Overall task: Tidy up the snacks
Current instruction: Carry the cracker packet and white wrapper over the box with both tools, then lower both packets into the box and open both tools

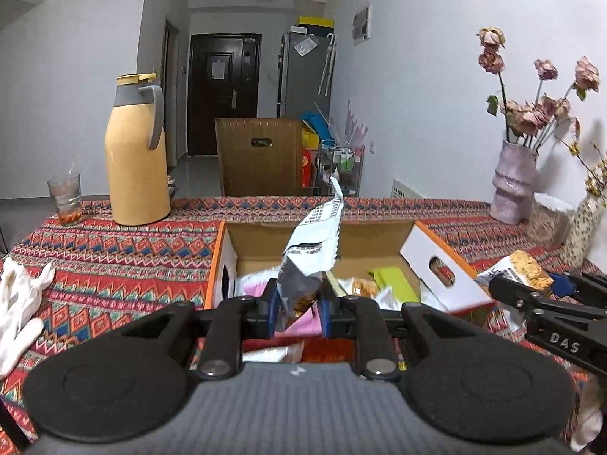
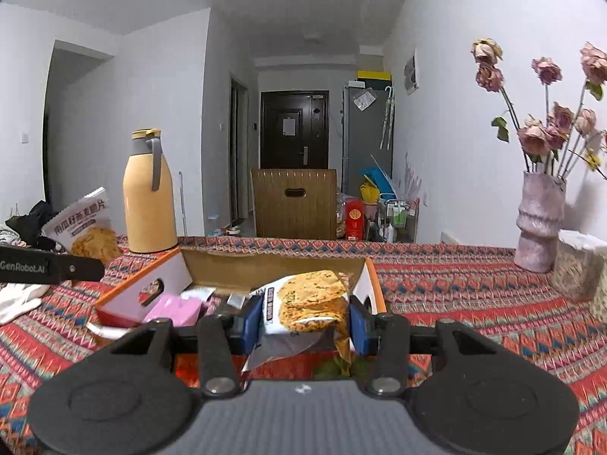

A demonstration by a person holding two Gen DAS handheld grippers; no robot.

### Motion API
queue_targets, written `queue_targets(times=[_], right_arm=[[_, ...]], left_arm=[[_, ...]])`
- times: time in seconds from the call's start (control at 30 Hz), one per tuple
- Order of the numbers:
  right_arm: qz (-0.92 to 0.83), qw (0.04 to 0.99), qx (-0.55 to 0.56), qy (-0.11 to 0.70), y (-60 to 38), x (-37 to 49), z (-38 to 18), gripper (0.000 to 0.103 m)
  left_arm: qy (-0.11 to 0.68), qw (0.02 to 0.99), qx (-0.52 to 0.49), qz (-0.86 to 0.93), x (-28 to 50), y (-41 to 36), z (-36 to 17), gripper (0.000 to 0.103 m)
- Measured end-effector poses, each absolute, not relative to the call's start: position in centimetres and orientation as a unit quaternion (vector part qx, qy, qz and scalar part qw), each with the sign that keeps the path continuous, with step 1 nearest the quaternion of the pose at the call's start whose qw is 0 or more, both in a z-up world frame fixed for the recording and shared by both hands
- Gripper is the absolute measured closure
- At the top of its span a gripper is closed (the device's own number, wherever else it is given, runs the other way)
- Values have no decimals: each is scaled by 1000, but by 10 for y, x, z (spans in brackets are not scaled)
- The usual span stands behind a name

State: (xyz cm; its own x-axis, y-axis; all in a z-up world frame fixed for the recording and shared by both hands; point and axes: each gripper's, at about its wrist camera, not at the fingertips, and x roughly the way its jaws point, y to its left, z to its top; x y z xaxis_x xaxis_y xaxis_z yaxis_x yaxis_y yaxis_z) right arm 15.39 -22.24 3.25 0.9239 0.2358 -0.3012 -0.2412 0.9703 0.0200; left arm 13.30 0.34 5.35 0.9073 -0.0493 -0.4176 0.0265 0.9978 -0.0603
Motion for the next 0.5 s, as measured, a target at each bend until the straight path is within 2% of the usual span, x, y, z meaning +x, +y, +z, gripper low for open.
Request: queue_targets(times=[0.5], right_arm=[[114, 975, 16, 193, -198, 253, 16, 57]], left_arm=[[234, 970, -61, 11, 220, 7, 36, 82]])
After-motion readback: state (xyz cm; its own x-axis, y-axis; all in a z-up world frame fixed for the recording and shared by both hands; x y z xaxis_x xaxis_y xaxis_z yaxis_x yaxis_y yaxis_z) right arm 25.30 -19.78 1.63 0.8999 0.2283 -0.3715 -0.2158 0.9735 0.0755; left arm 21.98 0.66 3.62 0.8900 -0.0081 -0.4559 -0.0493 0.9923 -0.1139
